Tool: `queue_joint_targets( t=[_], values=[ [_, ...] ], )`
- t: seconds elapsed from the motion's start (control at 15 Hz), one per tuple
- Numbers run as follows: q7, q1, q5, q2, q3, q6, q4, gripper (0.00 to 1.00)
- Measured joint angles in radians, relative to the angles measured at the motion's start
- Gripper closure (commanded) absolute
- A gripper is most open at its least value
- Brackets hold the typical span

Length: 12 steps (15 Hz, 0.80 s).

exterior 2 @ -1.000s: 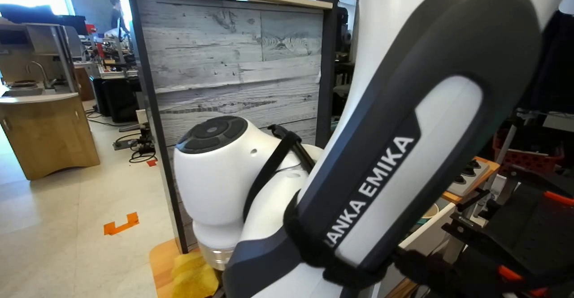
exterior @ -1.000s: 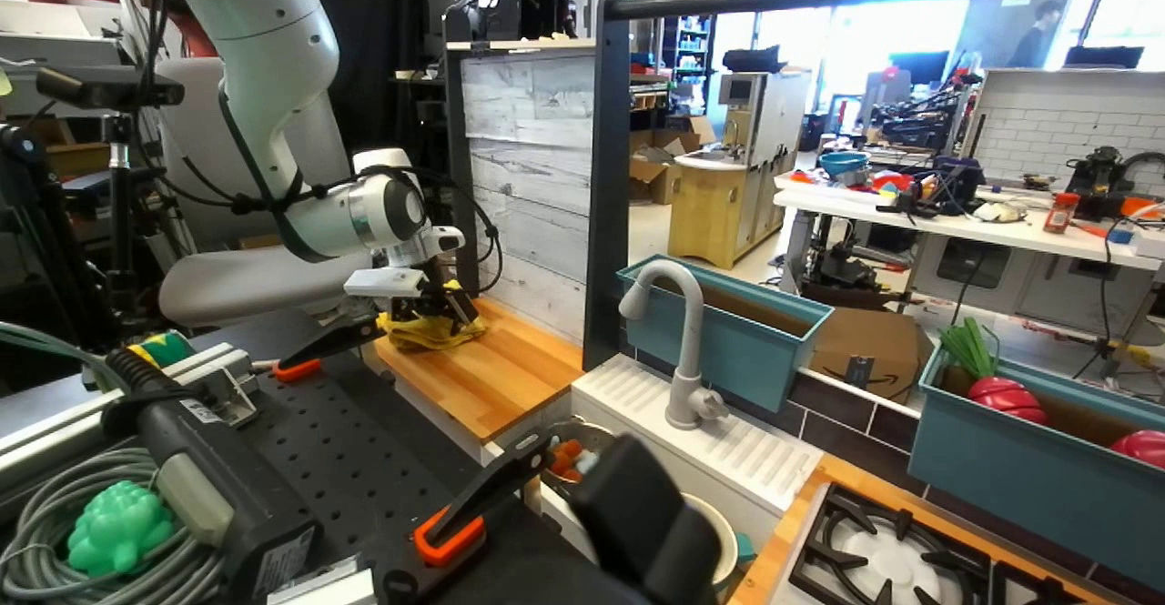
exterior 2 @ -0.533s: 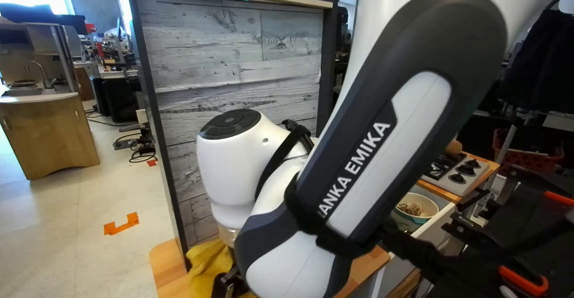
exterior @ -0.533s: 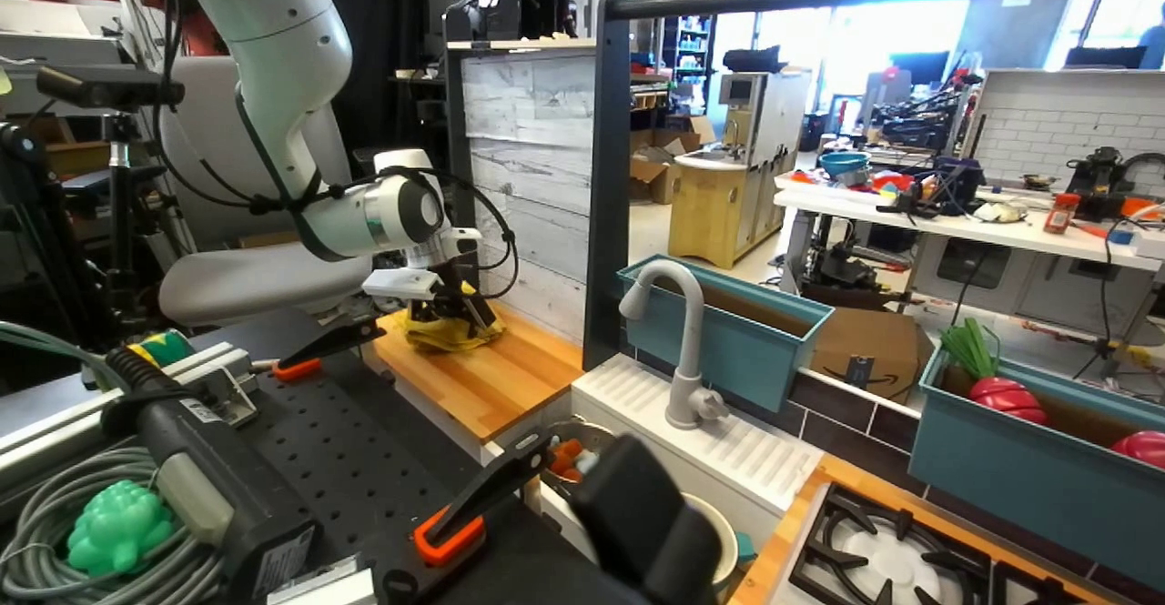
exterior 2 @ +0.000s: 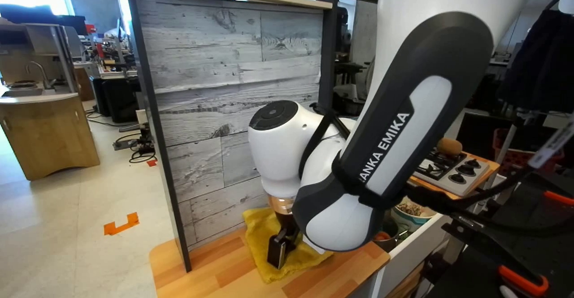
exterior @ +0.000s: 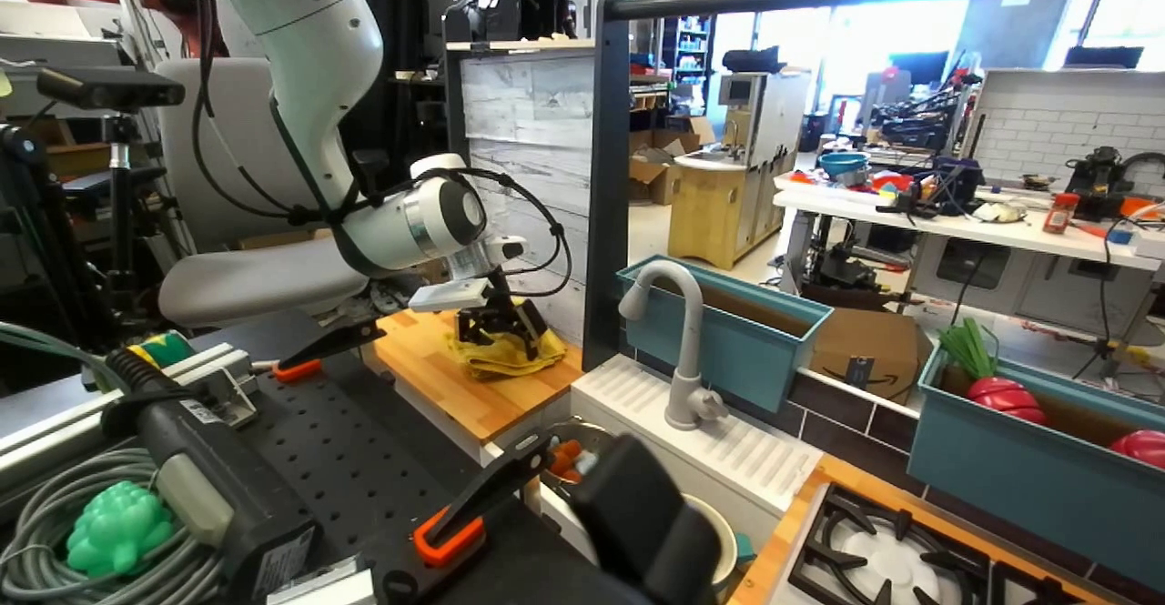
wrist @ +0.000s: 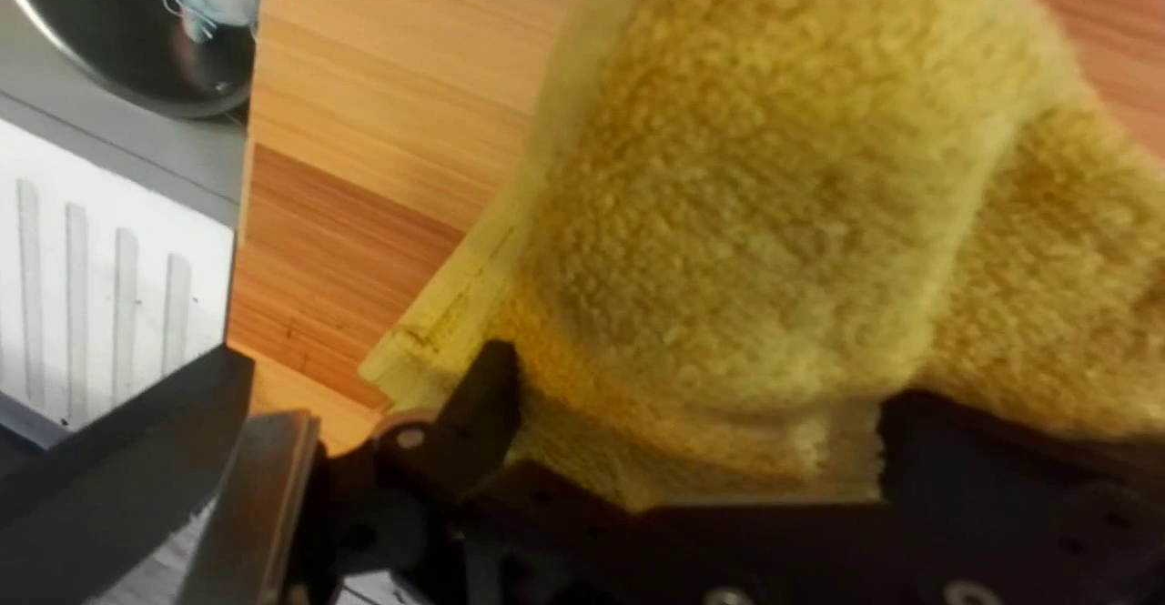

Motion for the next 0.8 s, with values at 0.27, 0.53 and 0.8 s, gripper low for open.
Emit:
queue_joint_targets(
  t=[0.27, 0.53, 0.8],
  values=[
    [-0.063, 0.059, -0.037, -0.008, 0.056, 0.031, 0.001, 0.0],
    [-0.121, 0.094, -0.036, -0.015, 0.154, 0.065, -0.002, 0.0],
    [-0.068, 0.11, -0.016, -0.024, 0.146, 0.065, -0.023, 0.0]
  ],
)
